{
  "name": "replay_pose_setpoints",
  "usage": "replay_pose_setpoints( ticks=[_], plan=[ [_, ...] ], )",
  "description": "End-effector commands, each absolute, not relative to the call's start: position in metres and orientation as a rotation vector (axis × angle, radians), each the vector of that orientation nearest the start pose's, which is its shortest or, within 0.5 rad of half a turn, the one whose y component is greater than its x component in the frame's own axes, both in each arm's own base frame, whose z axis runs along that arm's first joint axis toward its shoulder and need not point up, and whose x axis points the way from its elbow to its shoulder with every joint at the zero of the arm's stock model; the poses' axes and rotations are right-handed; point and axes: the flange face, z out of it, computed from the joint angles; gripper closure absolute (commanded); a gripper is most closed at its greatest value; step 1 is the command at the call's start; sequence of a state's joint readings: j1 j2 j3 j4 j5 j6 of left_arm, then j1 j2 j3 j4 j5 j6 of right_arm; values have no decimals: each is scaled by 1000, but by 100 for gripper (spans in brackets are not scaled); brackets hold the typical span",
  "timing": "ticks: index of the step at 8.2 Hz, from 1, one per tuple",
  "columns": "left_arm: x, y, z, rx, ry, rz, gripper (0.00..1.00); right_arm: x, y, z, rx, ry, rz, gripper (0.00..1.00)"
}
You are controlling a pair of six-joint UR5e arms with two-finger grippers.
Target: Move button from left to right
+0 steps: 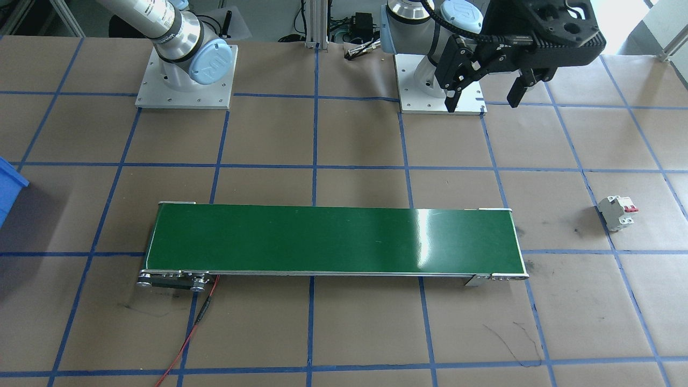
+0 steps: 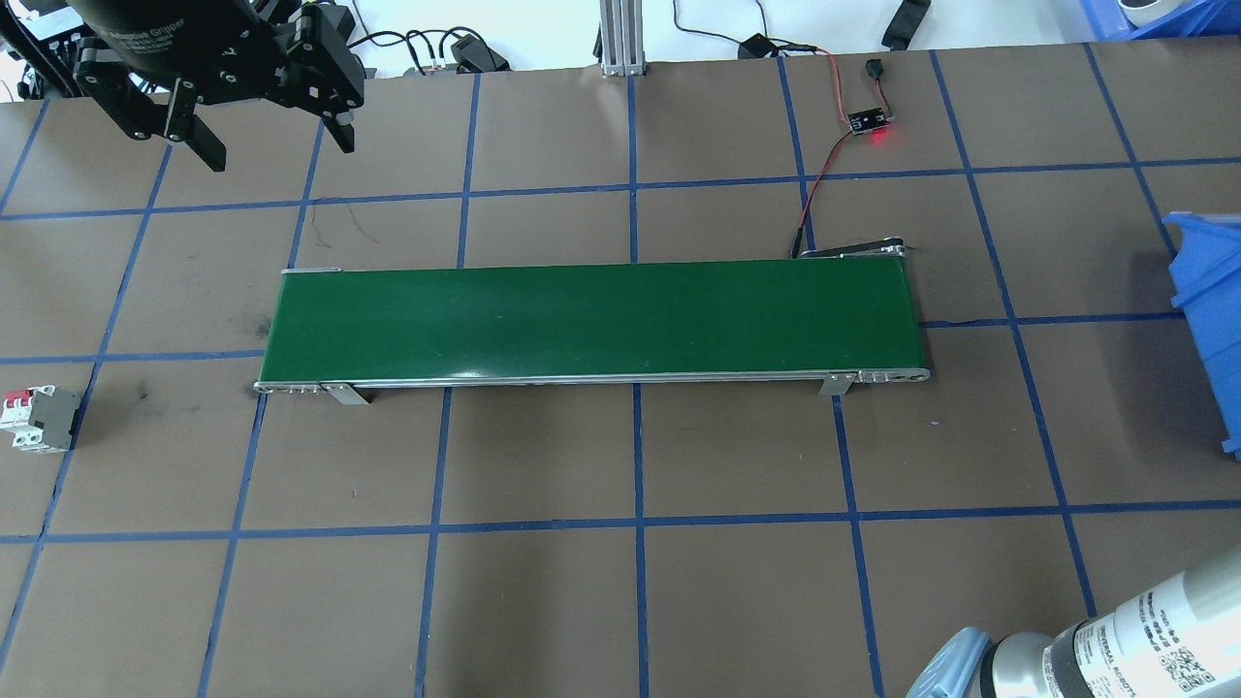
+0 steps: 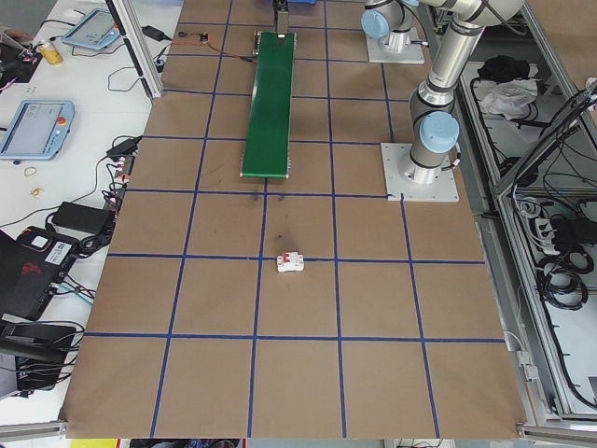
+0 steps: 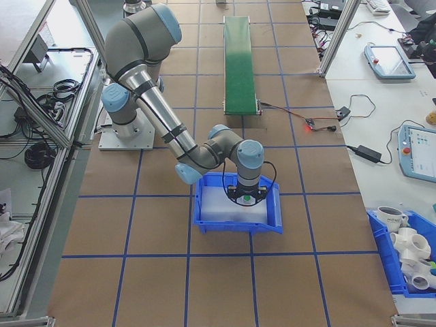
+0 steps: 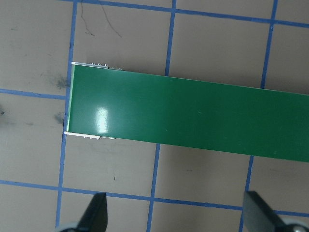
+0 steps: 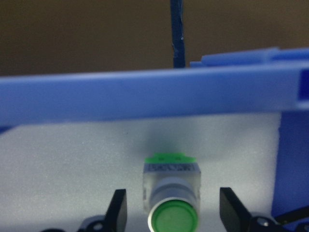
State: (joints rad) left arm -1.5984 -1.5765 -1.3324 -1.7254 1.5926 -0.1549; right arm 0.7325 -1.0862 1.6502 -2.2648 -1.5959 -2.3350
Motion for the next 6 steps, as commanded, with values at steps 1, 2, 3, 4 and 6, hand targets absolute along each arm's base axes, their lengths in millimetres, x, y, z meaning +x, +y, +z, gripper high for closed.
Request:
replay_pose_setpoints(
  ticks=[1, 2, 3, 4, 6],
  plan=[
    [-145, -486, 587, -203, 3120, -127, 0, -381, -518, 298, -2246, 2468, 46, 0],
    [-145, -486, 587, -200, 3119, -127, 0, -369, -508, 324, -2133, 2534, 27, 0],
    [-145, -486, 587, -200, 3118, -127, 0, -353, -493, 359, -1846, 2724, 2, 0],
    [-145, -486, 588, -200, 3119, -130, 0, -332, -482, 390, -1591, 2862, -18, 0],
    [-145, -485, 590, -205, 3122, -139, 0, -264, -469, 441, -1137, 2965, -131, 0]
  ],
)
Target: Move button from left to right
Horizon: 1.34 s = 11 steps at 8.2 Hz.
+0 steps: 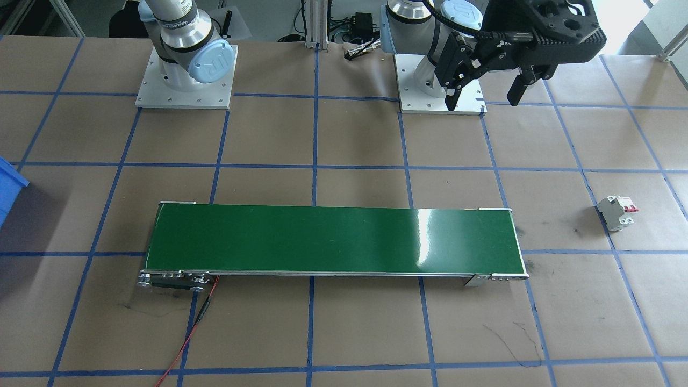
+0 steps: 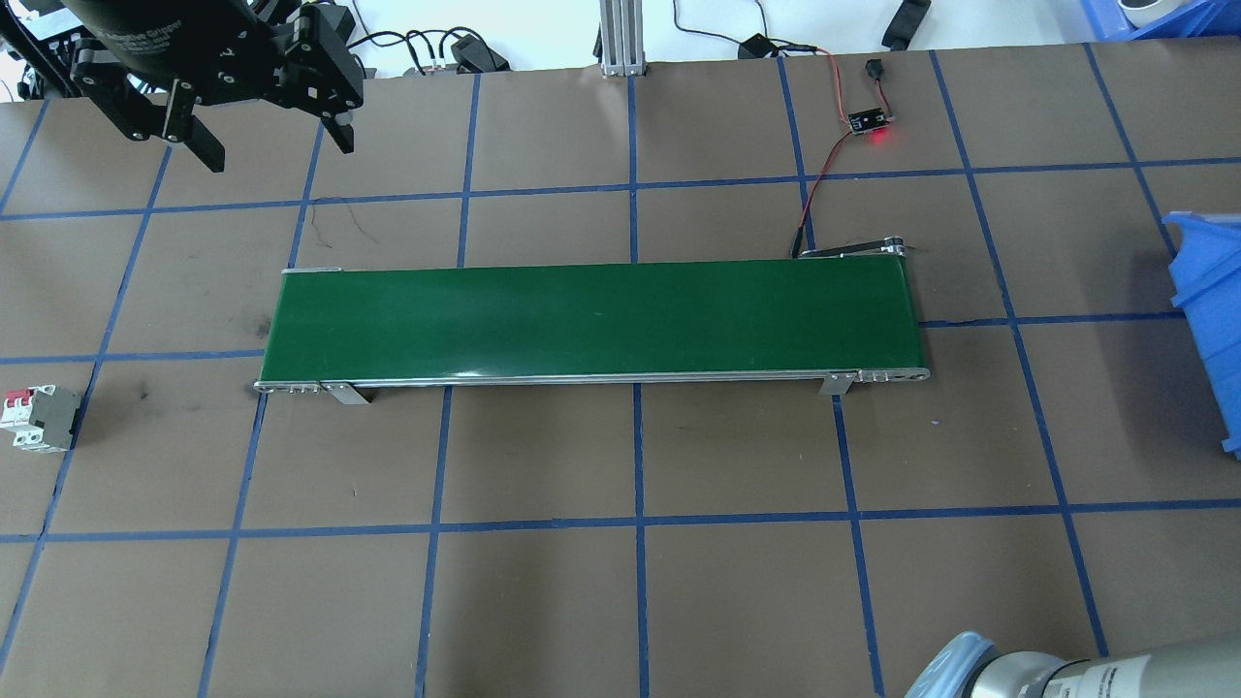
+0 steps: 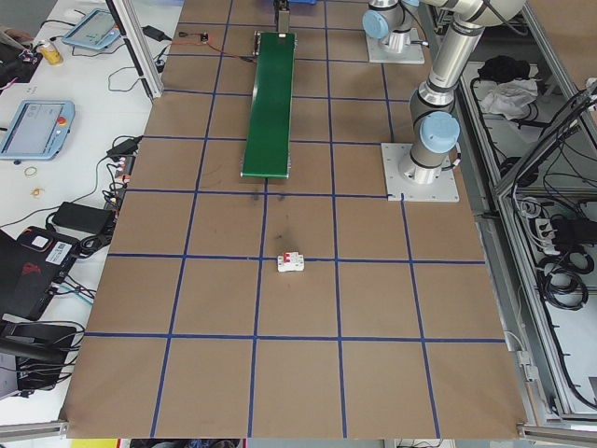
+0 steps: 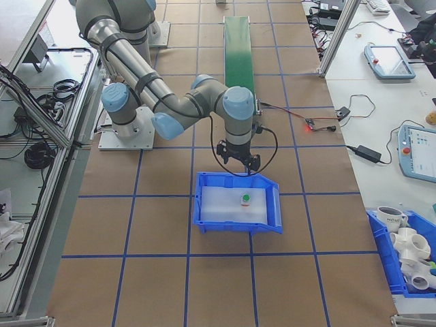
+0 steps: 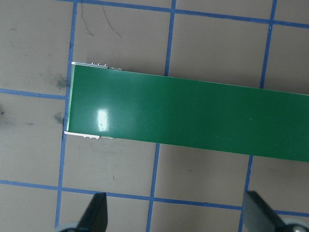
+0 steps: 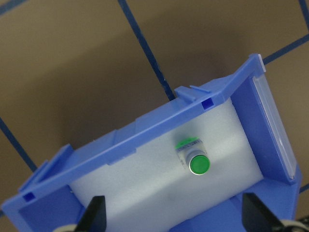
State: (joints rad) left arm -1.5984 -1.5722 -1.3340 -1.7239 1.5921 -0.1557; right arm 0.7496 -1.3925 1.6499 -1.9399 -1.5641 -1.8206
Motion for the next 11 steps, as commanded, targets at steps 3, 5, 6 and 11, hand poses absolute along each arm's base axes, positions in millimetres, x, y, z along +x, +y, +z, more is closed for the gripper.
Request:
replay_pose_setpoints(
  ticks=[3, 5, 6, 11],
  plan=[
    [-145, -484, 590, -205, 3122, -139, 0, -117, -480, 489, -755, 3061, -102, 0],
    [-145, -483, 591, -205, 3120, -144, 0, -21, -474, 502, -530, 3086, -52, 0],
    [-145, -483, 591, -205, 3122, -144, 0, 24, -472, 508, -468, 3117, -58, 0],
    [-145, -483, 591, -205, 3123, -144, 0, 192, -479, 525, -151, 3173, -122, 0]
  ],
)
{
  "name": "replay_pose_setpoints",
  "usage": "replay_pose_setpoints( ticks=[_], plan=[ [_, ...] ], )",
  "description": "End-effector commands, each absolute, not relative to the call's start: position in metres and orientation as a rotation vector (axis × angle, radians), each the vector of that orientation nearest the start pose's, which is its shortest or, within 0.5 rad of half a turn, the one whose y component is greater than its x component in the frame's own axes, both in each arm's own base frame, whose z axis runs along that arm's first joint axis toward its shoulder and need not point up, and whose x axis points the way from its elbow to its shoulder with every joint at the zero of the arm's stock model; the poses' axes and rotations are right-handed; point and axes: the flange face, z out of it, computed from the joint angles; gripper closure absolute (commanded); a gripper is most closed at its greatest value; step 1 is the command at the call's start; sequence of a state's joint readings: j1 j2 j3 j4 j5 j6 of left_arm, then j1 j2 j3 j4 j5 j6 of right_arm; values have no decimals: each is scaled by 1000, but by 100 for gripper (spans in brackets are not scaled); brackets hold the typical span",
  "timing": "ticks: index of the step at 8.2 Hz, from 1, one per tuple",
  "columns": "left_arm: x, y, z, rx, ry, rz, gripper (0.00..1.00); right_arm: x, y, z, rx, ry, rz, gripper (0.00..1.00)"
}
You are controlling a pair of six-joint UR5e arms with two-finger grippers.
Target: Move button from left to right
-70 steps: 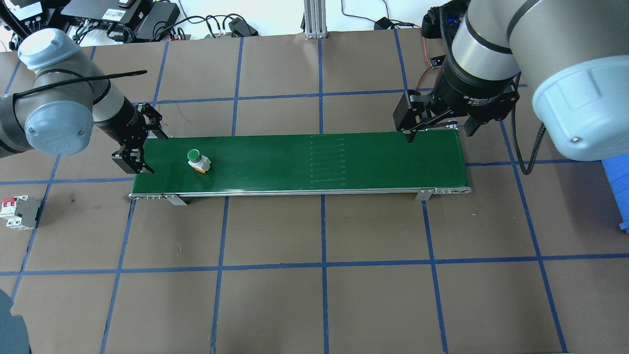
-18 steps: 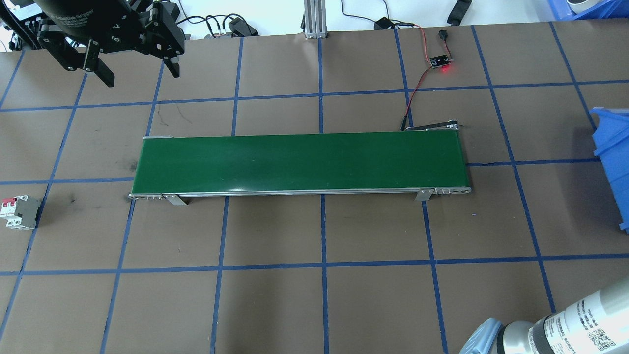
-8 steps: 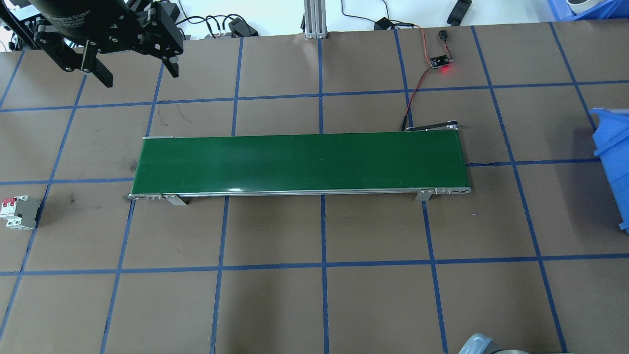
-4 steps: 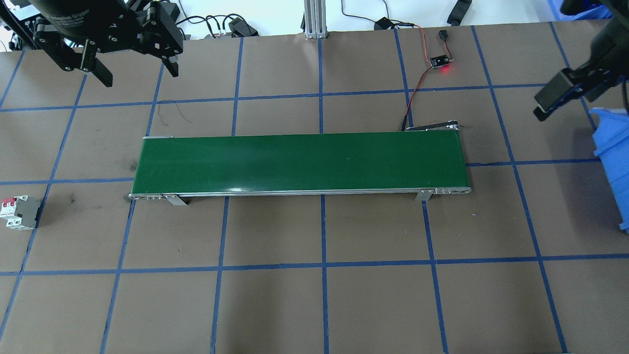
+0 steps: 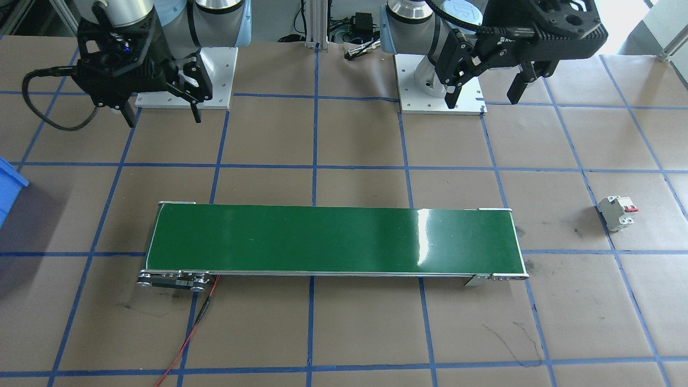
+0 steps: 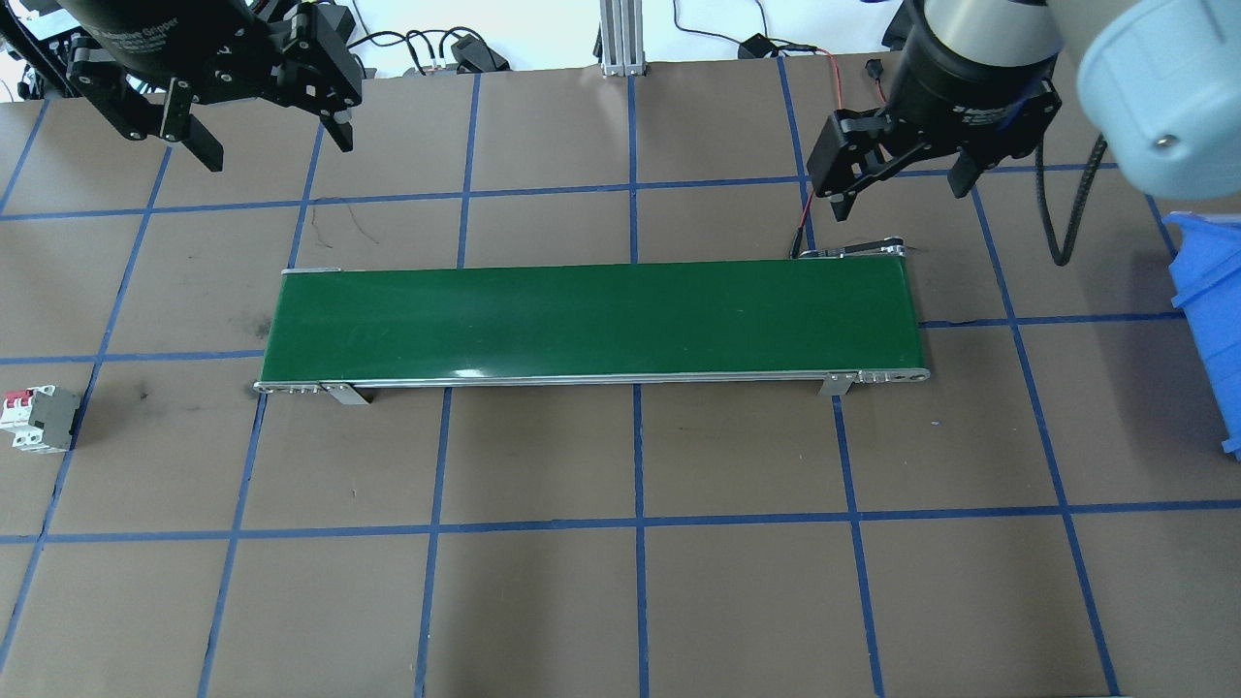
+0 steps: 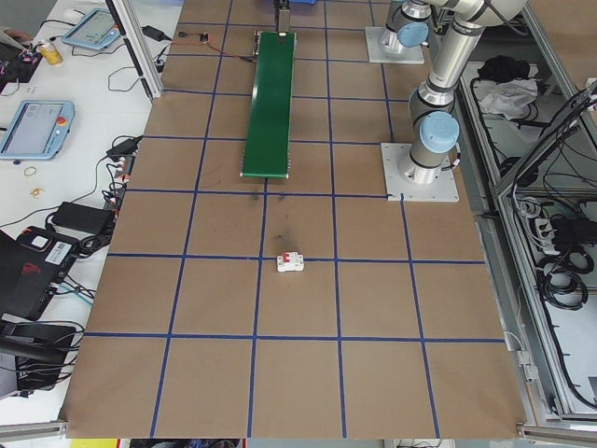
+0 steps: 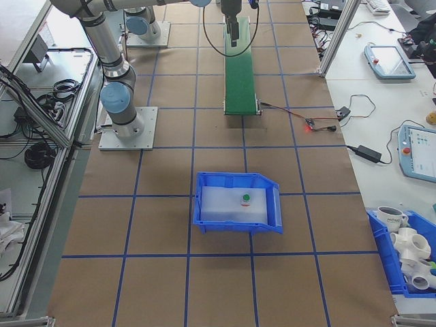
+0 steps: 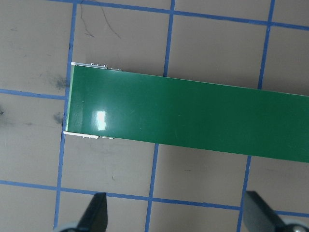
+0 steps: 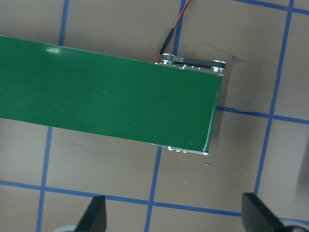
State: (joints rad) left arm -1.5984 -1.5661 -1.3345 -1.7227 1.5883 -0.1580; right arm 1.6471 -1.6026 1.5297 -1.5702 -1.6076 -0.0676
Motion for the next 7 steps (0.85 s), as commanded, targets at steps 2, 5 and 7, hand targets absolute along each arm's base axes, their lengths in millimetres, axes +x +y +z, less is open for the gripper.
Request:
replay_pose_setpoints(
  ticks=[2, 5, 7],
  plan=[
    [-145, -484, 591, -205, 3123, -144, 0, 194, -490, 531, -148, 3162, -152, 0],
    [-145, -484, 591, -215, 3123, -144, 0, 193, -492, 528, -136, 3173, -132, 0],
    [-145, -484, 591, -220, 3121, -146, 0, 193, -491, 526, -136, 3178, -121, 0]
  ],
)
